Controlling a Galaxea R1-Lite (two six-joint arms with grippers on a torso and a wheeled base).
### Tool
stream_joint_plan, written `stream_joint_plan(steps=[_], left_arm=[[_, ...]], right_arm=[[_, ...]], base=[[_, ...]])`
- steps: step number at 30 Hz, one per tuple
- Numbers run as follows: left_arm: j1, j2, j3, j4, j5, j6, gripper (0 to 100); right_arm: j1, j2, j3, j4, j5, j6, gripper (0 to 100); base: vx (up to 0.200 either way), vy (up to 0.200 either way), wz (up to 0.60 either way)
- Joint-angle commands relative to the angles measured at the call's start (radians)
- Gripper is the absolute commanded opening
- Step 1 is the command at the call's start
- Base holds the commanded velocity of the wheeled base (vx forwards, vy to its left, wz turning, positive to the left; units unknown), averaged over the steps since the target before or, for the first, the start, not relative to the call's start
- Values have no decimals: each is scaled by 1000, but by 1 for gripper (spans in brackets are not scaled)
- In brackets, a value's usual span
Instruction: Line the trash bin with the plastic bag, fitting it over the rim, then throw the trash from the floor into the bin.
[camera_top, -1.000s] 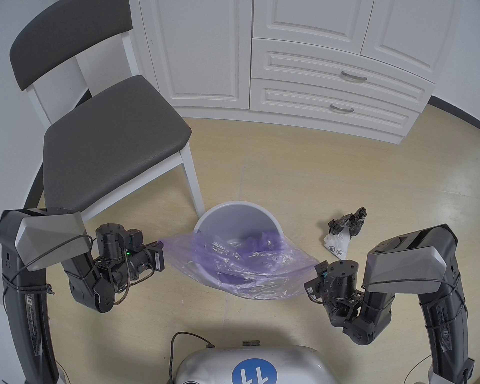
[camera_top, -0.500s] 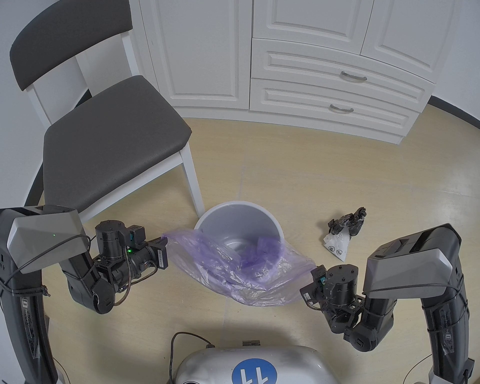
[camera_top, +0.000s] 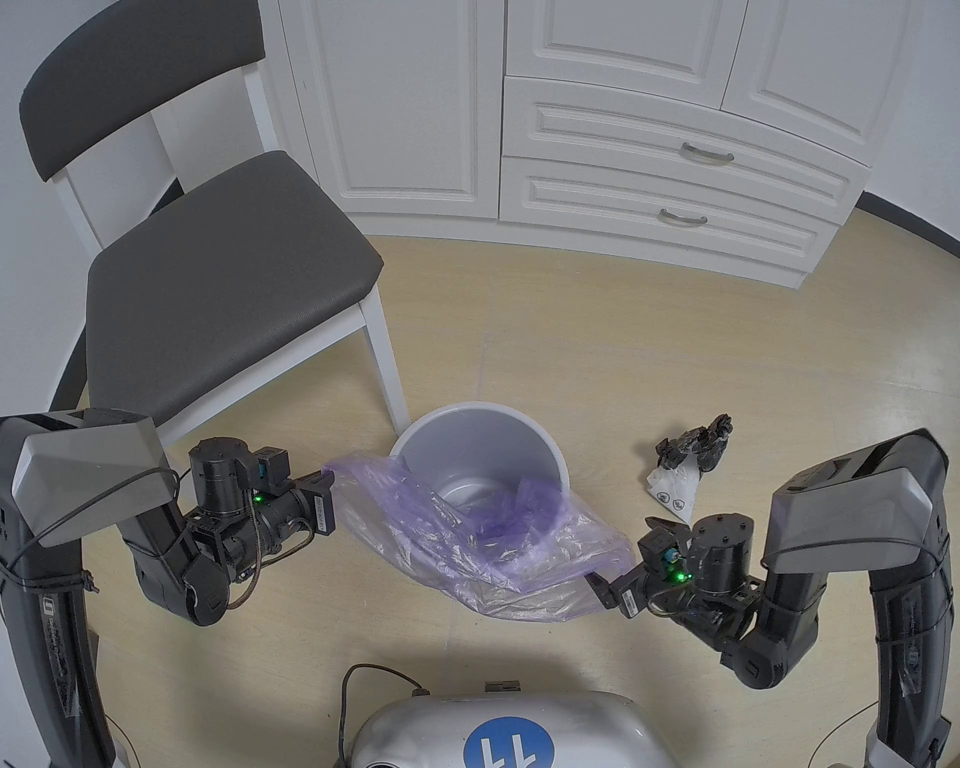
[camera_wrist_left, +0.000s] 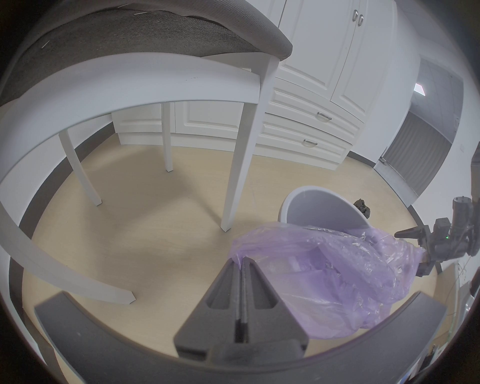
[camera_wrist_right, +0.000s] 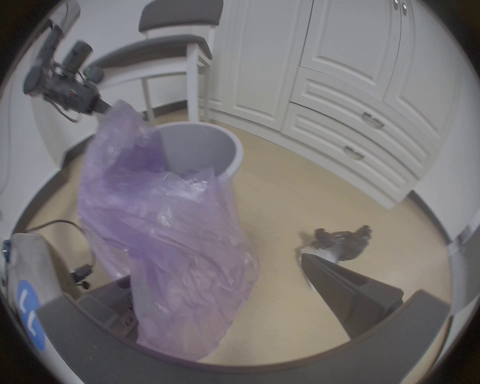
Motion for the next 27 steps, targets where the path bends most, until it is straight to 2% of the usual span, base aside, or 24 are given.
stream_joint_plan(steps=[1,3,5,6,7,11,14,16,21,27], left_arm=[[0,5,-4,1,0,-2,0],[2,6,-5,2,0,-2,0],[2,6,-5,2,0,-2,0],[3,11,-8,4,0,-3,0],[3,11,-10,5,0,-2,0],[5,12,-8,2,4,-2,0],[5,5,-5,5,4,-2,0],[6,9,-10,8,4,-2,0],[11,28,-16,15,7,-2,0],[35,38,-31,68,9,3,0]], right_arm=[[-183,-118,103,9,275,22,100],[-229,-121,104,12,376,46,100],[-235,-121,104,12,395,51,100],[-283,-114,114,11,560,94,100],[-298,-111,117,9,617,115,100],[-338,-86,118,-12,757,195,100],[-361,-77,120,-18,835,218,100],[-395,-61,134,-18,924,239,100],[-430,-55,144,-18,1024,244,100],[-442,-38,144,-18,1045,246,100]], base=[[0,0,0],[0,0,0],[0,0,0],[0,0,0],[0,0,0],[0,0,0],[0,0,0],[0,0,0],[0,0,0],[0,0,0]])
